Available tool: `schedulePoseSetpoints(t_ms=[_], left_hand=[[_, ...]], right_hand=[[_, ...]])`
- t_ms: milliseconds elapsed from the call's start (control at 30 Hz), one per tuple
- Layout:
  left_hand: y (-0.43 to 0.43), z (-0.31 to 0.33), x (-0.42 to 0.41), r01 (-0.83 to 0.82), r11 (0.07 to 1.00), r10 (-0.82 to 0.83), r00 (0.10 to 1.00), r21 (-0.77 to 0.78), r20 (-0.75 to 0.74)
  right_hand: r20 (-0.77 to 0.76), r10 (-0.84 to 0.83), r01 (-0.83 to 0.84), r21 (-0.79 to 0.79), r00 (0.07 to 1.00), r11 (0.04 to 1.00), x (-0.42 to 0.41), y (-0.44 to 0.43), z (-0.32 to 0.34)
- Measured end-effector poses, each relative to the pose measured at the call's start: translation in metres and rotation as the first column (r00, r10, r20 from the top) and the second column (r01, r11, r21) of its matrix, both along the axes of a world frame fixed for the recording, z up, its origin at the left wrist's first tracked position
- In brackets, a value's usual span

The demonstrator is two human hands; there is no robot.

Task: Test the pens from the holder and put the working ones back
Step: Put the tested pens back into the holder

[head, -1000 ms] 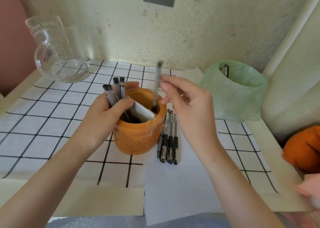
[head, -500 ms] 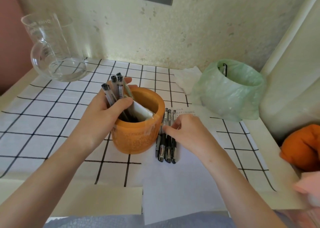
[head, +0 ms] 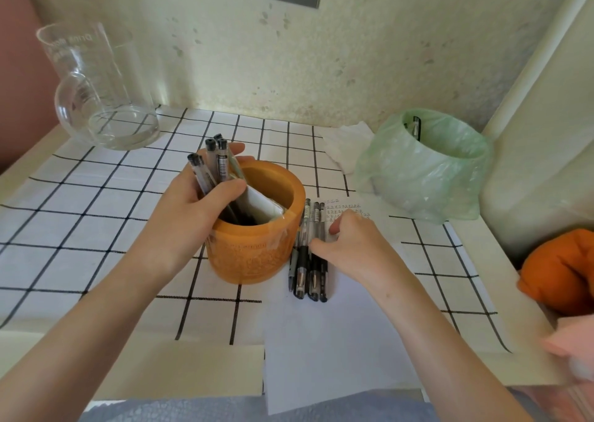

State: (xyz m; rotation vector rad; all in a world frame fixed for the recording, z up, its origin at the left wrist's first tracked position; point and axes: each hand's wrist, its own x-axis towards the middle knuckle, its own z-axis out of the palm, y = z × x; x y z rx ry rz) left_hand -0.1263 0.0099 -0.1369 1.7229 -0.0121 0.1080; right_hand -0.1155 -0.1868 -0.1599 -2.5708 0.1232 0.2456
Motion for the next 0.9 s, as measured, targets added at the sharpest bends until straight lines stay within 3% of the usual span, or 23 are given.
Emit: schedulePoseSetpoints(t_ms=[367, 467, 567, 633, 733, 833, 900], left_hand=[[0.001, -0.002, 0.001, 0.007, 1.0, -0.007, 1.0, -0.024, -0.002], [0.001, -0.001, 0.0, 0.023, 0.998, -0.023, 1.0, -0.051, -0.006], [0.0, 0.002, -0.003, 0.021, 0.994, -0.022, 1.0, -0.103, -0.007], [-0.001, 0.003, -0.005, 0.019, 0.99, -0.021, 1.0, -0.141, -0.012], [-0.002, 0.002, -0.005, -0.004, 0.988, 0.004, 1.0, -0.152, 0.0], [-0.005, 0.005, -0.006, -0.011, 0.995, 0.014, 0.999, -0.104, 0.036], [-0.006, 0.006, -0.007, -0.001, 0.995, 0.007, 0.998, -0.098, 0.061]], right_hand=[[0.059, 0.029, -0.024, -0.086, 0.998, 0.996, 0.003, -0.006, -0.005], [0.033, 0.018, -0.02, 0.058, 0.999, 0.998, 0.005, -0.008, 0.002], [0.13, -0.024, -0.009, 0.245, 0.991, 0.97, 0.005, -0.01, 0.021], [0.288, -0.106, -0.045, 0.473, 0.952, 0.88, 0.003, -0.009, 0.041], [0.48, -0.223, -0.267, 0.752, 0.849, 0.602, -0.009, -0.001, 0.072], [0.597, -0.112, -0.492, 0.741, 0.795, 0.457, -0.023, 0.018, 0.082], [0.613, -0.002, -0.531, 0.685, 0.79, 0.498, -0.028, 0.031, 0.075]])
